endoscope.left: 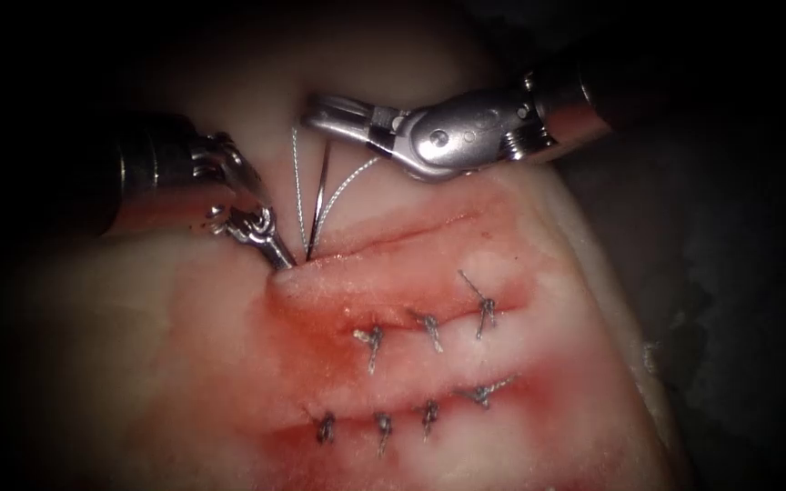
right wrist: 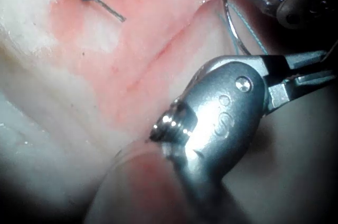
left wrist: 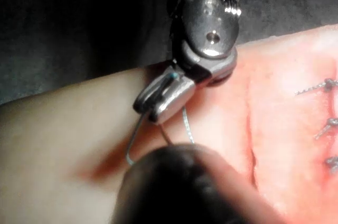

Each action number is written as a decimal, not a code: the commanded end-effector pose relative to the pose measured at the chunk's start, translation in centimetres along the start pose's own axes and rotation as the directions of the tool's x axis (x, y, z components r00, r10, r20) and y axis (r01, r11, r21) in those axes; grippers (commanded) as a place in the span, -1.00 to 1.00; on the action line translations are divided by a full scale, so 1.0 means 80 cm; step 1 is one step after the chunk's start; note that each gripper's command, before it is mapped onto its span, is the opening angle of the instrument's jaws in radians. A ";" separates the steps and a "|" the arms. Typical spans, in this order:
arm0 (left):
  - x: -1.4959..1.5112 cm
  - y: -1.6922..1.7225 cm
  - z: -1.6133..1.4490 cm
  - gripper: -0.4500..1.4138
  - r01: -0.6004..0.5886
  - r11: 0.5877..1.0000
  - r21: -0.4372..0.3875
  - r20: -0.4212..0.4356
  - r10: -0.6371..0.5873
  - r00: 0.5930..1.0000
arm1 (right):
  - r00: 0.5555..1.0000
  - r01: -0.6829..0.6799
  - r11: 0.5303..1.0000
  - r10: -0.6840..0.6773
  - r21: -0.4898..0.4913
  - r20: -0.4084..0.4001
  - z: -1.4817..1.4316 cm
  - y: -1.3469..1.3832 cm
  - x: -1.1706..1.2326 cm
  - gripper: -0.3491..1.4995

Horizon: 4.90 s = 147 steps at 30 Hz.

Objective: Wound Closure
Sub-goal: Push the needle through the bottom half of the tissue using the right grasper

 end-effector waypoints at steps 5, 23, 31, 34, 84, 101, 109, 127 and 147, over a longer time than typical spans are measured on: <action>-0.0012 0.0005 0.0000 -1.00 -0.003 1.000 -0.002 0.002 0.003 1.000 | 1.000 0.002 1.000 -0.002 -0.001 0.004 0.0016 0.0007 0.0009 -1.00; -0.0012 0.0005 0.0000 -1.00 -0.003 1.000 -0.002 0.002 0.003 1.000 | 0.999 -0.037 0.999 0.037 -0.011 0.017 0.0016 0.0007 0.0004 -1.00; -0.0011 0.0004 0.0000 -1.00 -0.003 1.000 -0.002 0.002 0.003 1.000 | 0.997 -0.069 0.998 0.069 -0.003 0.032 0.0018 0.0006 0.0001 -1.00; -0.0011 0.0004 0.0000 -1.00 -0.003 1.000 -0.002 0.002 0.003 1.000 | 0.996 -0.082 0.997 0.082 -0.004 0.031 0.0018 0.0005 0.0000 -1.00; -0.0008 -0.0001 0.0001 -1.00 -0.003 1.000 0.001 0.001 0.003 1.000 | 0.985 -0.169 0.978 0.164 0.126 0.049 0.0010 0.0004 -0.0003 -1.00; -0.0008 -0.0003 0.0001 -1.00 0.003 1.000 0.001 0.001 -0.003 1.000 | 0.963 -0.269 0.943 0.270 0.197 0.022 0.0004 0.0006 -0.0001 -1.00; -0.0008 -0.0003 0.0001 -1.00 0.003 1.000 0.001 0.001 -0.003 1.000 | 0.944 -0.325 0.918 0.330 0.228 0.017 0.0001 0.0009 -0.0001 -1.00; -0.0025 -0.0010 -0.0020 -0.22 -0.016 1.000 -0.019 0.078 0.017 0.997 | 0.875 -0.477 0.844 0.483 0.244 0.040 -0.0017 0.0012 0.0009 -1.00; -0.0021 -0.0102 -0.0072 0.14 -0.533 0.825 -0.189 0.265 0.565 0.781 | 0.744 -0.651 0.705 0.666 0.282 0.054 -0.0041 0.0029 0.0065 -1.00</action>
